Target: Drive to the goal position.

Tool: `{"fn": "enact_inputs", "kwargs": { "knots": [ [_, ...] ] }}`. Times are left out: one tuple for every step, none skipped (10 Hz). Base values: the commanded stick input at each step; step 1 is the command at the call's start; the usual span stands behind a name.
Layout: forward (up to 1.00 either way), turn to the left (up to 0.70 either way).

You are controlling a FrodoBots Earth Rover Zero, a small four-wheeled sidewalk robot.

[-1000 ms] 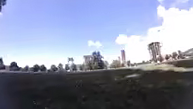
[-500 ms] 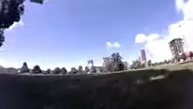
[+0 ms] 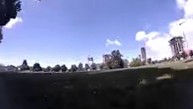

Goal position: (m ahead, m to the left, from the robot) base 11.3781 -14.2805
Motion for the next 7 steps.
{"fn": "enact_inputs", "kwargs": {
  "knots": [
    [0.70, 0.00],
    [0.70, 0.00],
    [0.70, 0.00],
    [0.70, 0.00],
    [0.70, 0.00],
    [0.70, 0.00],
    [0.70, 0.00]
  ]
}}
